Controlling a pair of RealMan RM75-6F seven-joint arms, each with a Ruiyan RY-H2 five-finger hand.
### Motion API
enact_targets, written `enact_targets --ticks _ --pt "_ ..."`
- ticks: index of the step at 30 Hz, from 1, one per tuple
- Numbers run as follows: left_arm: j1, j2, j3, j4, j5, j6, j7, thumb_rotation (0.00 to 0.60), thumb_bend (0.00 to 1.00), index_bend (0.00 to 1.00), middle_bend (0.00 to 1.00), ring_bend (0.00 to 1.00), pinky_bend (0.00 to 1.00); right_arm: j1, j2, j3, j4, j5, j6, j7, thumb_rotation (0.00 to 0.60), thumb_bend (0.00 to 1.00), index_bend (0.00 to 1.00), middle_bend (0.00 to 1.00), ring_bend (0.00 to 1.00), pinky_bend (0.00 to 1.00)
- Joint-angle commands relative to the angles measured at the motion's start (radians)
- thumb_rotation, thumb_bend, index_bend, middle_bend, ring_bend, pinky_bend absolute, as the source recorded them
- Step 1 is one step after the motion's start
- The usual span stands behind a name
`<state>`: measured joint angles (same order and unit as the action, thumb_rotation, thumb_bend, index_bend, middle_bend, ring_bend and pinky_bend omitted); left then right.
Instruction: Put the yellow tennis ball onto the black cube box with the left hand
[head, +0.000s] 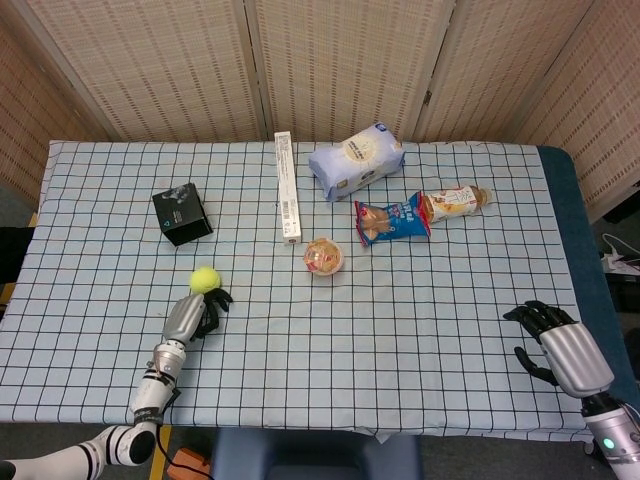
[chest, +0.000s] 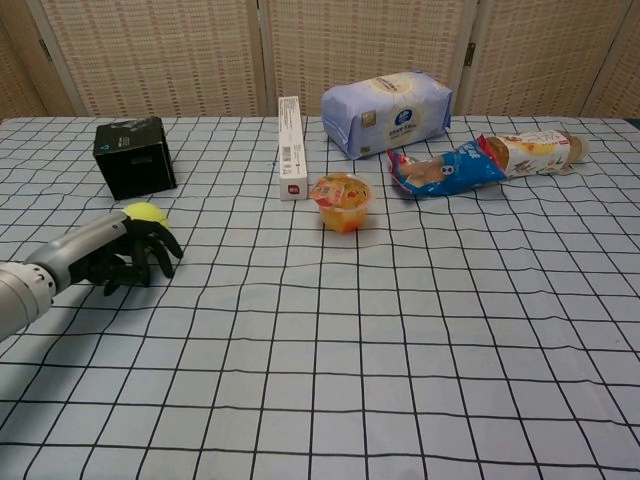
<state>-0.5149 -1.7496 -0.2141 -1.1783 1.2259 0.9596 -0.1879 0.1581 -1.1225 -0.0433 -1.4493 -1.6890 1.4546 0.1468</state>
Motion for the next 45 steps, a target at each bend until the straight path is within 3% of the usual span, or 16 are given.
enact_targets --ticks 1,27,45 --pt "-0.006 0.003 -0.003 0.007 -0.002 -0.002 0.005 0.6 0.92 0.38 0.42 0.46 0.73 0.001 0.0 -0.001 0.0 0.0 -0.002 0.0 0.6 0.32 0.28 0.28 0.17 0.28" --pt "-0.082 0.017 -0.003 0.112 -0.01 -0.02 0.169 0.6 0.92 0.41 0.44 0.46 0.73 0.003 -0.001 -0.007 0.001 -0.004 -0.01 0.0 0.6 0.32 0.28 0.28 0.16 0.28" --pt "-0.124 0.007 0.013 0.223 -0.017 0.014 0.392 0.6 0.92 0.42 0.47 0.47 0.73 0.004 -0.001 -0.009 0.001 -0.005 -0.012 -0.003 0.6 0.32 0.28 0.28 0.17 0.28"
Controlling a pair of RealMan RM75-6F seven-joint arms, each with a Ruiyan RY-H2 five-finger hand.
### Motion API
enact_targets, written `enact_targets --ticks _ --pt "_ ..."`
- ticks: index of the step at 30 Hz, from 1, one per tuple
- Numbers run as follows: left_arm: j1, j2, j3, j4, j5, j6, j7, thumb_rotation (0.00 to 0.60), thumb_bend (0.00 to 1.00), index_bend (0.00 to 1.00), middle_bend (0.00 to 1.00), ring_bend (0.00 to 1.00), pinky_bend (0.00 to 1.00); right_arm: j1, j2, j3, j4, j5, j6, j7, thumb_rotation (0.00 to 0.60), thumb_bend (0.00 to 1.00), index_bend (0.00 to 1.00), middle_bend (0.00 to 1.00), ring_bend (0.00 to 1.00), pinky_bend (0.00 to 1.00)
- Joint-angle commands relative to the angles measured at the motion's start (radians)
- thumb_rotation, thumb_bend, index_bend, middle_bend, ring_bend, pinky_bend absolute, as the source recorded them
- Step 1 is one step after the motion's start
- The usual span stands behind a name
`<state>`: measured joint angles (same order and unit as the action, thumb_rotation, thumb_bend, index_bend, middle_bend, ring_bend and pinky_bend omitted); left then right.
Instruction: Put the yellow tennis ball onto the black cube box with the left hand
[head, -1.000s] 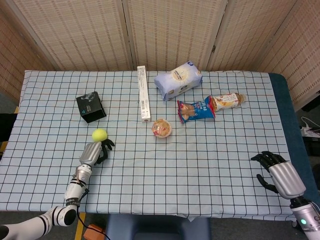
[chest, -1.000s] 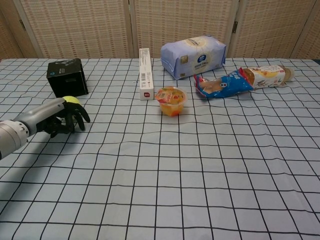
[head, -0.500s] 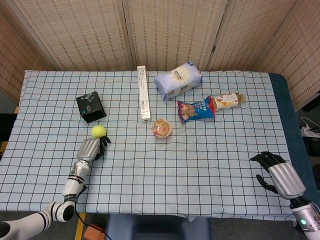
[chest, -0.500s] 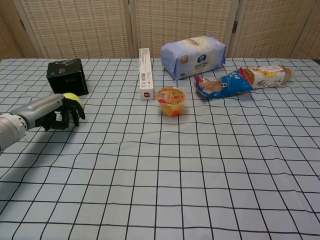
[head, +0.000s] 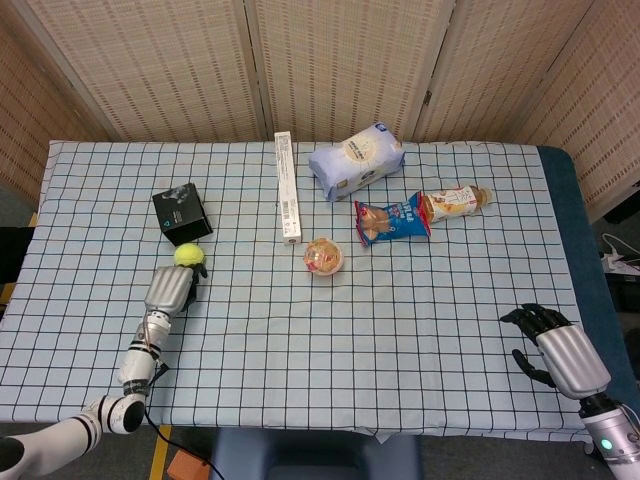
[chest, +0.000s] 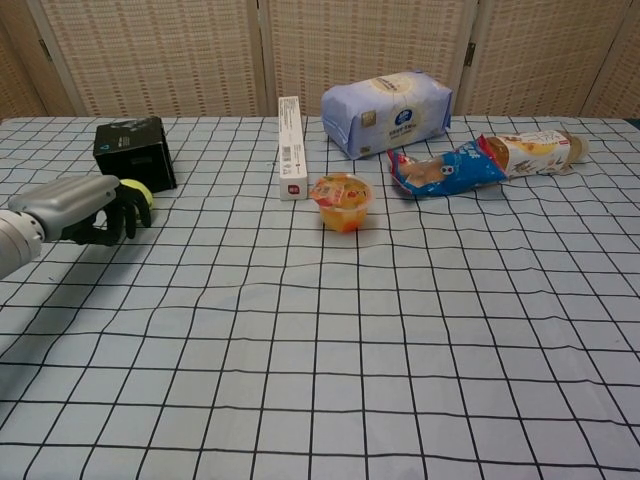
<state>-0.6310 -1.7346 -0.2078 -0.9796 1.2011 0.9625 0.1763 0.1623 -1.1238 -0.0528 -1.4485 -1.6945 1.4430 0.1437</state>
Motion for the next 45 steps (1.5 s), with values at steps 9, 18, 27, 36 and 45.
enact_targets --ticks 9,18,27,36,45 --pt "-0.028 -0.035 0.021 0.101 0.026 0.012 0.08 0.6 0.91 0.44 0.48 0.48 0.72 0.0 0.0 -0.002 0.0 -0.001 -0.002 -0.002 0.6 0.32 0.28 0.28 0.16 0.28" --pt "-0.038 -0.071 0.027 0.185 0.025 0.013 0.139 0.6 0.9 0.46 0.49 0.48 0.72 0.002 -0.001 -0.001 0.002 0.004 -0.008 -0.003 0.6 0.32 0.28 0.28 0.16 0.28" --pt "-0.057 -0.089 0.016 0.223 0.023 -0.011 0.112 0.6 0.89 0.43 0.46 0.48 0.71 0.003 -0.003 0.0 0.004 0.01 -0.014 -0.009 0.6 0.32 0.28 0.28 0.16 0.28" --pt "-0.071 -0.101 0.015 0.257 0.013 -0.064 0.094 0.6 0.88 0.34 0.36 0.35 0.57 0.004 -0.002 0.001 0.002 0.012 -0.016 -0.007 0.6 0.32 0.28 0.28 0.16 0.28" --pt "-0.089 -0.09 -0.001 0.252 -0.017 -0.117 0.1 0.6 0.83 0.27 0.31 0.29 0.49 0.007 -0.002 0.003 0.003 0.02 -0.024 -0.008 0.6 0.32 0.28 0.28 0.16 0.28"
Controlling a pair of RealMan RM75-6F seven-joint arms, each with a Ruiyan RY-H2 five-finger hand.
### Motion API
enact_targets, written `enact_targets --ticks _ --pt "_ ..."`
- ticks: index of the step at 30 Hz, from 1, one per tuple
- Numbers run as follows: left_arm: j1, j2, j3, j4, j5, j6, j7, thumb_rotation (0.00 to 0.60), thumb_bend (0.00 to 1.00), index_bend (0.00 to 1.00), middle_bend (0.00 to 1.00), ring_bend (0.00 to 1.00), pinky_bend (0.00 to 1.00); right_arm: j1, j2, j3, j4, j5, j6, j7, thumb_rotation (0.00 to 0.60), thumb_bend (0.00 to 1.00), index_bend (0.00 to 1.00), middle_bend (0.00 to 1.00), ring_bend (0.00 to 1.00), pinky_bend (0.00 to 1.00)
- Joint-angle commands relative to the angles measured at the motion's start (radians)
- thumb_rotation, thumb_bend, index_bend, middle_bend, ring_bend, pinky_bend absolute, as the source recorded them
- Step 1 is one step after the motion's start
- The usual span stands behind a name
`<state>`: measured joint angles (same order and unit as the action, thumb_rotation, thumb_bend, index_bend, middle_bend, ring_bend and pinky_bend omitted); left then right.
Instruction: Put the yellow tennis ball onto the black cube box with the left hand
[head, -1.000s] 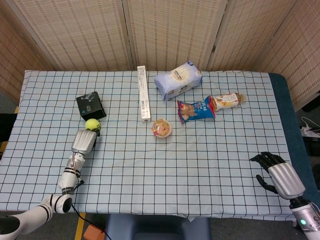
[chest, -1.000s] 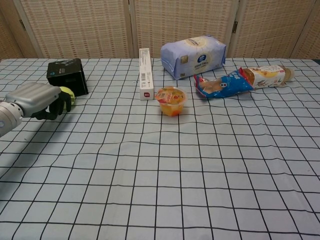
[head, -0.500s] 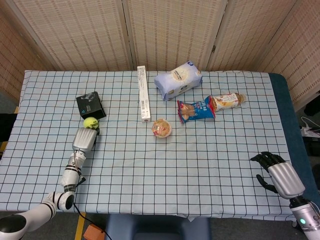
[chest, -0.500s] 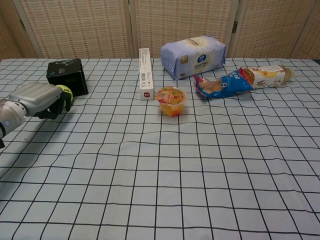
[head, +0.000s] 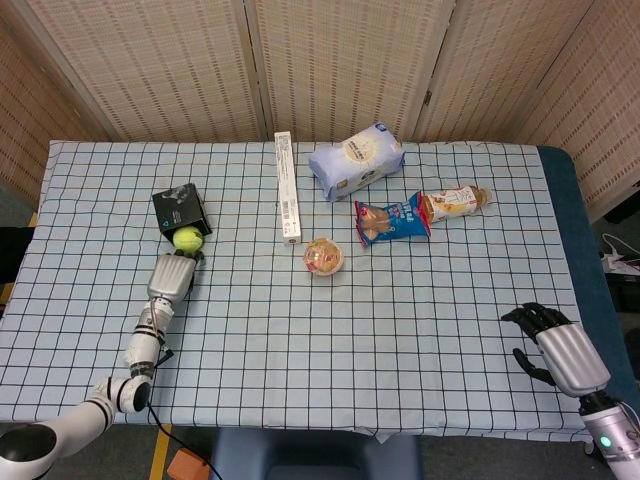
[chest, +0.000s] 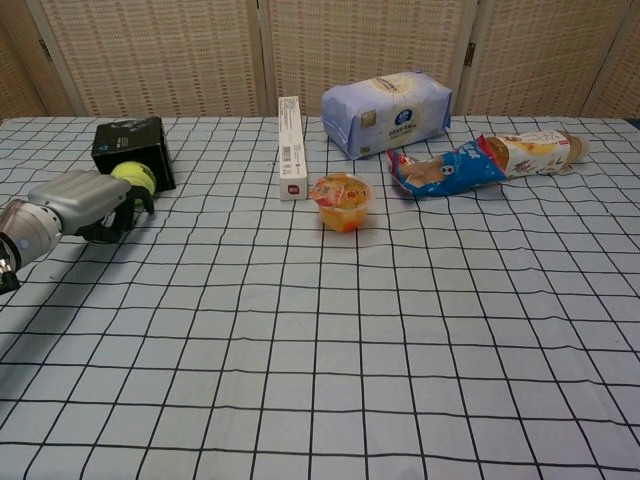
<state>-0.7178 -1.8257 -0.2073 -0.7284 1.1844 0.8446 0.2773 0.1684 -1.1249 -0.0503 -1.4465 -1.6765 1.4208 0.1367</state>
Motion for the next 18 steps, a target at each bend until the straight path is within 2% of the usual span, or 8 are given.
enact_targets --ticks 1,9,18 --pt "-0.004 0.002 -0.003 0.0 0.001 0.001 -0.004 0.6 0.83 0.27 0.31 0.29 0.49 0.001 -0.001 0.001 0.002 0.003 -0.004 -0.001 0.6 0.32 0.28 0.28 0.16 0.28" --pt "-0.034 -0.002 -0.014 0.025 -0.001 -0.033 -0.036 0.6 0.83 0.27 0.34 0.29 0.49 0.005 -0.002 -0.001 0.003 0.008 -0.017 -0.002 0.6 0.32 0.28 0.28 0.16 0.28" --pt "-0.087 -0.034 -0.058 0.069 -0.032 -0.085 -0.094 0.6 0.78 0.26 0.33 0.29 0.48 0.006 0.0 0.004 0.002 0.02 -0.023 0.001 0.6 0.32 0.28 0.28 0.16 0.28"
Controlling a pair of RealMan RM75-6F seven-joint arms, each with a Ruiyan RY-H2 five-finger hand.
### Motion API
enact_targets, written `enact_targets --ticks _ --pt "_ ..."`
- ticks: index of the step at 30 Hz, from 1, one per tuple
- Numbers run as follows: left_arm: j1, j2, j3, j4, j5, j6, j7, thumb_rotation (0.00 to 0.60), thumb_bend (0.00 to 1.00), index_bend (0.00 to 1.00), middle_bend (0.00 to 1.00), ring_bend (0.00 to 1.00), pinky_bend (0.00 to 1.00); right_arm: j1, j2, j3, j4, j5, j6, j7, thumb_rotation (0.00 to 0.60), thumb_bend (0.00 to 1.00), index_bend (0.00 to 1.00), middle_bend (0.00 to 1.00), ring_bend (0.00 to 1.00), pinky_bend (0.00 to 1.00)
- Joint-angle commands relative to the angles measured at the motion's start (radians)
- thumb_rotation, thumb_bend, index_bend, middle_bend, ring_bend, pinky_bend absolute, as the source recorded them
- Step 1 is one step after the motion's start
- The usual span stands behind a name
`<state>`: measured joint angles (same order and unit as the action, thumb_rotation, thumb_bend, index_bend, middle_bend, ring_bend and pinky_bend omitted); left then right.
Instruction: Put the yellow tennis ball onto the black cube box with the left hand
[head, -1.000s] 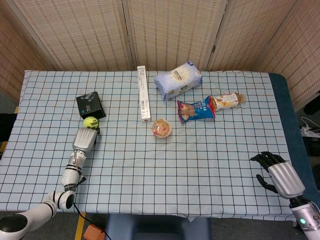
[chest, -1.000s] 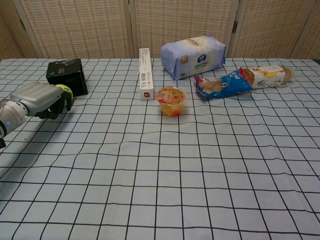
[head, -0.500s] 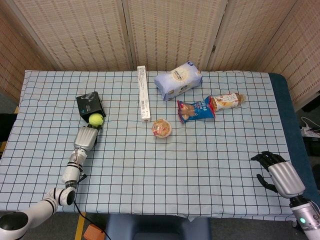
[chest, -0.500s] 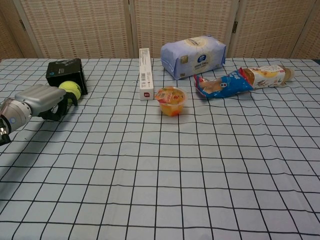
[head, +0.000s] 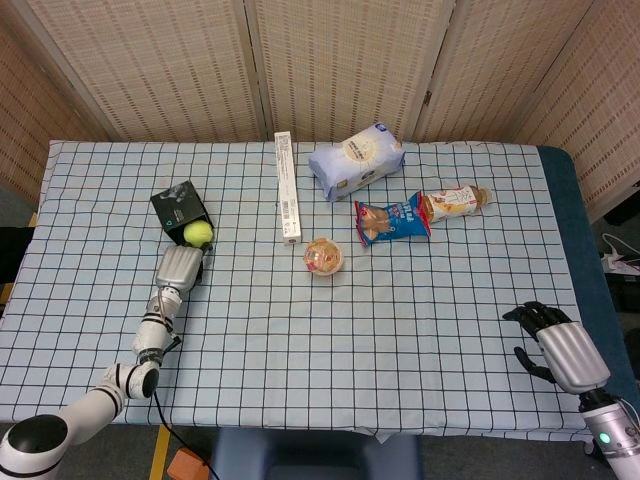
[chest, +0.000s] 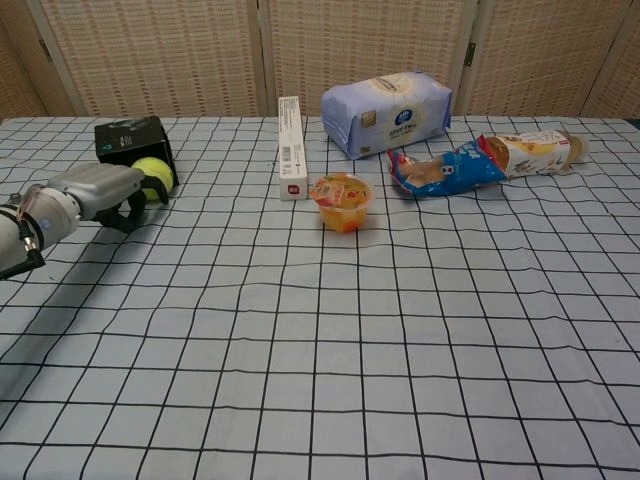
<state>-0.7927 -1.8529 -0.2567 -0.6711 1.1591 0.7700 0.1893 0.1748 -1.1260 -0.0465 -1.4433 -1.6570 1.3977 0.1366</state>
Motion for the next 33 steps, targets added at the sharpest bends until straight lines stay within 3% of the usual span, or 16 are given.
enact_targets --ticks 1,11,24,29,33 --pt "-0.019 -0.01 -0.013 0.018 -0.009 -0.014 -0.007 0.6 0.77 0.26 0.33 0.29 0.48 0.0 0.001 0.001 -0.001 0.0 0.001 0.001 0.6 0.32 0.28 0.28 0.16 0.28" --pt "-0.075 -0.021 -0.064 0.067 -0.059 -0.053 -0.012 0.6 0.72 0.27 0.34 0.3 0.48 0.002 0.002 -0.004 -0.001 -0.003 -0.005 0.005 0.6 0.32 0.28 0.28 0.16 0.28" --pt "-0.079 -0.062 -0.105 0.133 -0.149 -0.077 0.021 0.6 0.67 0.27 0.33 0.3 0.48 0.004 0.001 -0.002 0.001 0.004 -0.012 0.007 0.6 0.32 0.27 0.28 0.16 0.28" --pt "-0.08 -0.052 -0.14 0.118 -0.204 -0.129 -0.002 0.6 0.63 0.25 0.3 0.25 0.38 0.005 -0.001 -0.002 0.003 0.006 -0.015 0.005 0.6 0.32 0.27 0.28 0.17 0.28" --pt "-0.077 -0.041 -0.136 0.112 -0.214 -0.143 0.003 0.6 0.62 0.23 0.27 0.21 0.33 0.005 -0.002 -0.002 0.004 0.006 -0.016 0.003 0.6 0.32 0.27 0.27 0.16 0.28"
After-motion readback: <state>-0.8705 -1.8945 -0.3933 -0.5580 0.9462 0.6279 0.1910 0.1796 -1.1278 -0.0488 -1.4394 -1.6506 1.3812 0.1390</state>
